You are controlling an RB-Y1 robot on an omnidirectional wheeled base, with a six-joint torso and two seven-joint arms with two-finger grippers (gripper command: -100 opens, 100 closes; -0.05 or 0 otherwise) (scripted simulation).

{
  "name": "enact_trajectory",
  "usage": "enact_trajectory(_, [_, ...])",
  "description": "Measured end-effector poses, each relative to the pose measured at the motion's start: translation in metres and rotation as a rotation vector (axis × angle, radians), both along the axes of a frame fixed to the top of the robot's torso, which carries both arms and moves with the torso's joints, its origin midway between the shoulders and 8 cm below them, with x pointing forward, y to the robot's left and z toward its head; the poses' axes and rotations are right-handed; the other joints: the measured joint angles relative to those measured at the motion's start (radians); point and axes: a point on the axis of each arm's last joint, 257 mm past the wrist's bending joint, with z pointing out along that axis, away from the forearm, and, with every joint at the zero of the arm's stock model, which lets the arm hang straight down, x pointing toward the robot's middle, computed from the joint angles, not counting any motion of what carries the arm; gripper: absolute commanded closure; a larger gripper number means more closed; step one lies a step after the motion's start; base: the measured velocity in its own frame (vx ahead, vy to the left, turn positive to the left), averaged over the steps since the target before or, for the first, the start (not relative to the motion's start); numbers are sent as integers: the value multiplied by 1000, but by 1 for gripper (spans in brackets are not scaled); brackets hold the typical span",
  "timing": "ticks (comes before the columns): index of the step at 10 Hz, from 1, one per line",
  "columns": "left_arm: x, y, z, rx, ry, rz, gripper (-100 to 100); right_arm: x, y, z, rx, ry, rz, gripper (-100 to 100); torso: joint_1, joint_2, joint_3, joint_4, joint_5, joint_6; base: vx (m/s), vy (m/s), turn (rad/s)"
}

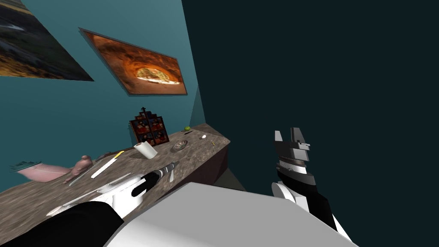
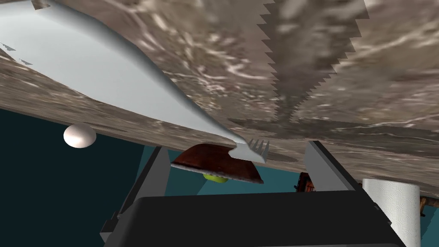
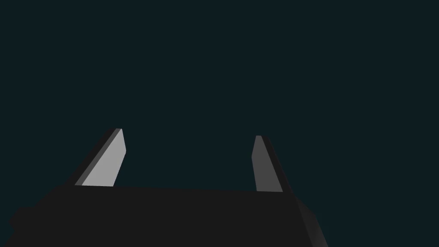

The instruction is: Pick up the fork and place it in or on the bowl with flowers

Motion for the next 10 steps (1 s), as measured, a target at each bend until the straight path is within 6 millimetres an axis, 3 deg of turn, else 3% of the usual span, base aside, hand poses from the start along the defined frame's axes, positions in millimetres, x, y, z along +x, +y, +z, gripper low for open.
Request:
enact_trajectory(1, [0,0,-1,0,0,-1,100,0,0,0,0,0,0,0,0,1,1,0,0,0,0,0,0])
enact_trajectory(5, [0,0,0,-1,-2,2,100,0,0,0,0,0,0,0,0,2,1,0,0,1,0,1,3])
enact_trajectory(6, [0,0,0,-2,-2,2,0,0,0,0,0,0,0,0,0,2,1,0,1,0,0,0,0])
enact_trajectory(7, [0,0,0,-2,-2,2,100,0,0,0,0,0,0,0,0,2,1,0,1,0,-22,-9,77])
enact_trajectory(10, [3,-7,10,0,1,-18,100,0,0,0,0,0,0,0,-1,6,3,1,0,0,-30,-6,55])
